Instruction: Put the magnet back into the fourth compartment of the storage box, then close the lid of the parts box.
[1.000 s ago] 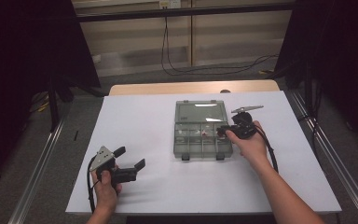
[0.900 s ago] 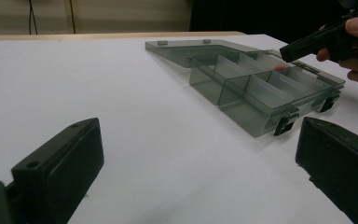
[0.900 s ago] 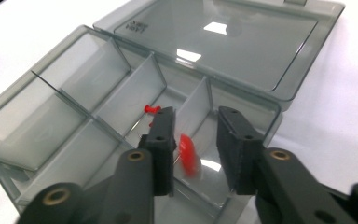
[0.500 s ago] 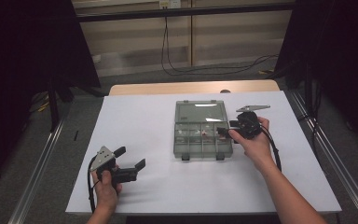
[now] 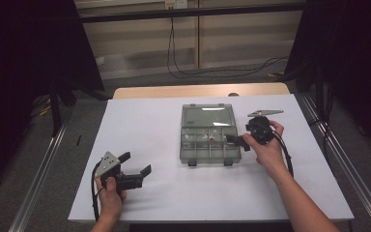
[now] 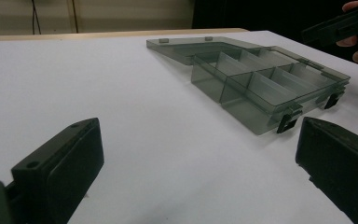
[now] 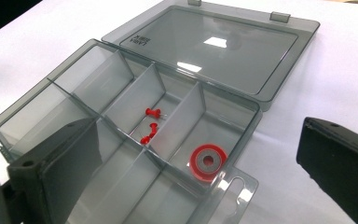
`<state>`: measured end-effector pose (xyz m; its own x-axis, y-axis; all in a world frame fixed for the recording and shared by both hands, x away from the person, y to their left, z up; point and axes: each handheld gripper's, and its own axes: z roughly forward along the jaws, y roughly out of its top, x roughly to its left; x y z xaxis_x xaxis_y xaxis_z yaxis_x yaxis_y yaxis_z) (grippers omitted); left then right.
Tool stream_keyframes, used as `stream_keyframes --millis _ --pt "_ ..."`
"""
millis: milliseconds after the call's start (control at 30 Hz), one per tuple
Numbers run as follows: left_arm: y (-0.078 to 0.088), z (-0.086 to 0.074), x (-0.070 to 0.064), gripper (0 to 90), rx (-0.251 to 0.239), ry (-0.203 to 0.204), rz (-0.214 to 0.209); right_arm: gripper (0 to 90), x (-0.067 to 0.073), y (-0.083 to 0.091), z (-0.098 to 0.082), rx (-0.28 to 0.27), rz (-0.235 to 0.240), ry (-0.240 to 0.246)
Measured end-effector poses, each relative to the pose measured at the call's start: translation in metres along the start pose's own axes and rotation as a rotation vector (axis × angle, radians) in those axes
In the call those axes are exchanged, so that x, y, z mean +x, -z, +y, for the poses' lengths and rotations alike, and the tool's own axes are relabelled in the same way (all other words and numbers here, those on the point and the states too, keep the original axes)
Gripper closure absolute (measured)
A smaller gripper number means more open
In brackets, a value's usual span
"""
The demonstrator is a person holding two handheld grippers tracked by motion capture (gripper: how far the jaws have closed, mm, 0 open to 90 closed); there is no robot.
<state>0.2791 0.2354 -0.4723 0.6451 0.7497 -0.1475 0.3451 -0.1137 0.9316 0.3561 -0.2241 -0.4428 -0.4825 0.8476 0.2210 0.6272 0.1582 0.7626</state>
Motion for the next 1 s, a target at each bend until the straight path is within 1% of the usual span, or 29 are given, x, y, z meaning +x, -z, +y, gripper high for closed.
stream_keyframes --millis 67,167,200,300,333,367,400,433,467,500,533,567,600,633,700,733,800,900,1000 --pt "0.0 0.0 0.0 0.8 0.002 0.0 0.004 0.0 0.0 0.001 -0.001 0.002 0.007 0.0" --pt "-0.001 0.0 0.001 0.7 0.006 -0.002 0.004 0.0 -0.001 0.002 -0.002 0.007 0.005 0.006" --pt "-0.002 0.001 0.0 0.8 0.008 0.005 0.007 0.0 -0.001 0.004 -0.002 0.01 0.0 -0.001" --pt "-0.005 0.001 0.0 1.9 0.029 0.002 0.007 0.0 -0.003 0.006 -0.001 0.003 -0.011 0.0" --pt "-0.006 0.002 0.0 1.9 0.028 0.001 0.003 0.0 -0.004 0.007 -0.001 0.003 -0.011 0.0" --pt "-0.007 0.002 0.0 2.0 0.04 -0.004 -0.004 0.0 -0.004 0.008 -0.001 -0.001 -0.011 0.0" --pt "-0.008 0.002 0.0 1.9 0.042 -0.002 0.003 0.0 -0.005 0.009 -0.001 0.0 -0.009 -0.001" --pt "-0.009 0.002 0.0 1.9 0.044 -0.001 0.0 0.0 -0.005 0.01 -0.001 0.001 -0.009 -0.005" --pt "-0.009 0.003 0.0 1.9 0.049 -0.003 0.009 0.0 -0.006 0.01 -0.001 0.003 -0.009 -0.01" --pt "-0.009 0.004 -0.001 2.0 0.051 -0.006 0.012 0.0 -0.007 0.011 -0.001 -0.001 -0.005 -0.005" --pt "-0.01 0.004 -0.001 2.0 0.051 -0.009 0.007 0.0 -0.008 0.011 -0.001 -0.004 -0.002 0.002" --pt "-0.011 0.005 -0.002 1.7 0.053 -0.007 0.0 0.2 -0.008 0.011 -0.001 0.001 -0.004 -0.004" --pt "-0.012 0.006 -0.002 1.7 0.055 -0.01 0.004 0.4 -0.008 0.012 -0.001 0.004 -0.005 -0.004" --pt "-0.013 0.007 -0.003 1.7 0.066 -0.026 0.006 0.6 -0.008 0.012 -0.001 0.005 -0.005 -0.005" --pt "-0.015 0.01 -0.003 1.9 0.065 -0.029 0.005 0.7 -0.009 0.012 0.0 0.008 -0.005 -0.001" --pt "-0.017 0.011 -0.004 2.0 0.061 -0.017 -0.004 0.7 -0.01 0.012 0.0 0.009 -0.005 0.003" --pt "-0.019 0.015 -0.004 2.0 0.057 -0.012 -0.007 0.7 -0.011 0.013 0.002 0.009 -0.004 0.003" --pt "-0.026 0.021 -0.006 2.0 0.056 -0.019 -0.015 0.9 -0.011 0.014 0.004 0.005 -0.005 0.0" --pt "-0.034 0.025 -0.008 1.6 0.055 -0.041 -0.059 1.0 -0.012 0.014 0.006 0.001 -0.008 0.002"
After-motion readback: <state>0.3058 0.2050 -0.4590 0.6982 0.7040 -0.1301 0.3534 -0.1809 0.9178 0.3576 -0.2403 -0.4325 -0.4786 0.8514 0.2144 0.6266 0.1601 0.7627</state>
